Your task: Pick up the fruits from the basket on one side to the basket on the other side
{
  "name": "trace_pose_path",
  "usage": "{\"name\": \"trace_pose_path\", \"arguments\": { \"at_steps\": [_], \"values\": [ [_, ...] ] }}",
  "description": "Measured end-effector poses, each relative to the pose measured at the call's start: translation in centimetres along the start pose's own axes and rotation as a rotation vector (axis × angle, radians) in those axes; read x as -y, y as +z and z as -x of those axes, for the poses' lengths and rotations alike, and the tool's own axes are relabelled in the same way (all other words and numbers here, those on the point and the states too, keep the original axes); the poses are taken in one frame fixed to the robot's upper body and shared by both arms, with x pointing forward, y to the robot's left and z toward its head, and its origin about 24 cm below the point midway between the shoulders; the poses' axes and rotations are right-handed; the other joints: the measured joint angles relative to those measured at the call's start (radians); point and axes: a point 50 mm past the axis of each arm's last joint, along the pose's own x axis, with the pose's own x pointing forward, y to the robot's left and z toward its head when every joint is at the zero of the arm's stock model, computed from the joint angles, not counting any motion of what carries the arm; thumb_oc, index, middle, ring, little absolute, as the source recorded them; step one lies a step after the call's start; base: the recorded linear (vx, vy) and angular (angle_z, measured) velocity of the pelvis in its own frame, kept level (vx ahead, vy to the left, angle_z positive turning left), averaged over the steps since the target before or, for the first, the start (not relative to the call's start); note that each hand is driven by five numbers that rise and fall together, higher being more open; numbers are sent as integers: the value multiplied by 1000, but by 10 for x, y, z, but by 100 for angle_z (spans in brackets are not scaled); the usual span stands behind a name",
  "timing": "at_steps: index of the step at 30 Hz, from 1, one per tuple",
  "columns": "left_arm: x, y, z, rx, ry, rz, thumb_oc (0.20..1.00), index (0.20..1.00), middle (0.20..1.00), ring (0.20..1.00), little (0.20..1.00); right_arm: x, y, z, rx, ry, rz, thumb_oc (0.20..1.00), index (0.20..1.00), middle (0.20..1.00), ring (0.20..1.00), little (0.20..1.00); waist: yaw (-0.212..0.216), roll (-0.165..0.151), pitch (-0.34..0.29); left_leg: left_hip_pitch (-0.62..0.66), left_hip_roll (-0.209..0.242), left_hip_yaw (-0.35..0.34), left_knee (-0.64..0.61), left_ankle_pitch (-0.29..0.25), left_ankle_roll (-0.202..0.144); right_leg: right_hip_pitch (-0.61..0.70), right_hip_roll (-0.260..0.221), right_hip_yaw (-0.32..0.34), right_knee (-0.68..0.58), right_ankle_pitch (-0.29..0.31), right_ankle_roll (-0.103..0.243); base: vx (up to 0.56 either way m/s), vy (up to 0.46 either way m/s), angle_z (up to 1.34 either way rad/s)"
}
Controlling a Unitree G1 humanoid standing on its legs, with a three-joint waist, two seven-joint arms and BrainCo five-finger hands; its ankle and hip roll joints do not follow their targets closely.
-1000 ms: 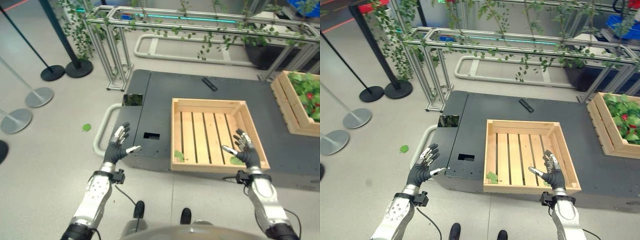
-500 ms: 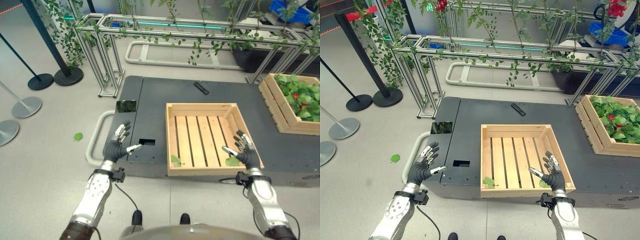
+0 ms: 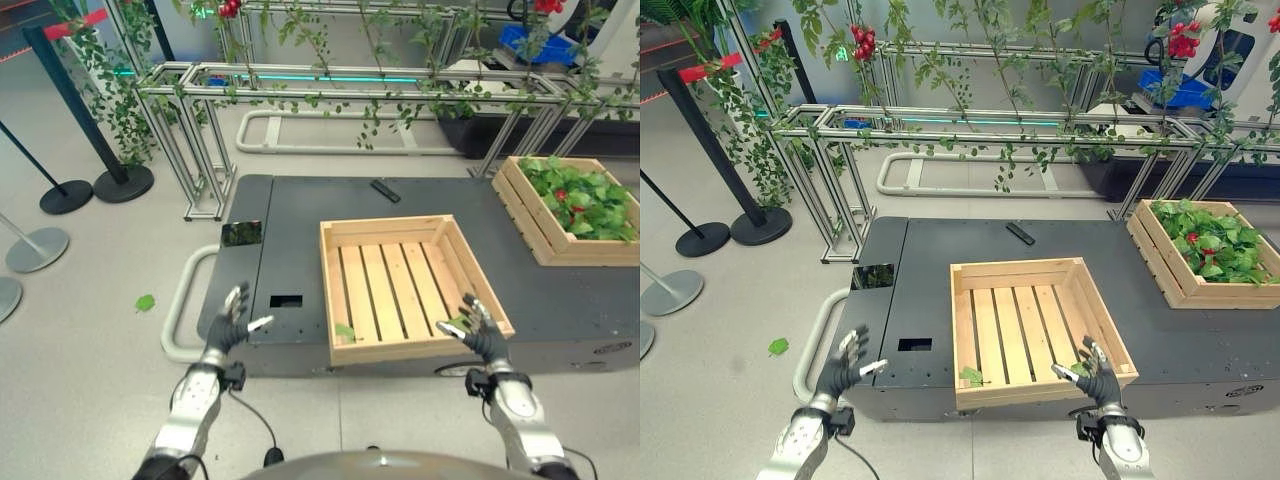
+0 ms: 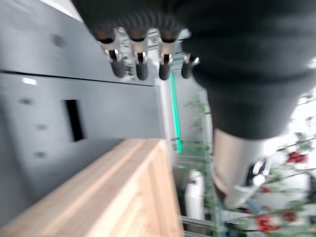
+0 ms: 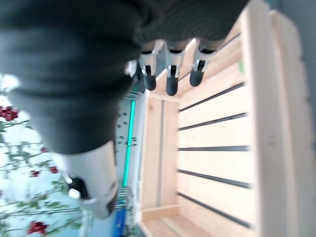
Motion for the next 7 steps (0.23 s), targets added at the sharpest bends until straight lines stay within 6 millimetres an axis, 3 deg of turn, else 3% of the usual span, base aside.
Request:
{"name": "trace_pose_path", "arguments": {
  "at_steps": [7],
  "values": [
    [-4, -5, 3, -16, 51, 17, 1000, 1000, 1000, 1000, 1000, 2, -10, 3, -40, -17, 15, 1000, 1000, 1000, 1000, 1000, 1, 3, -2, 11, -1, -1, 0, 0, 1, 16, 0, 0, -2, 1, -1, 0, 0, 0]
  ]
}}
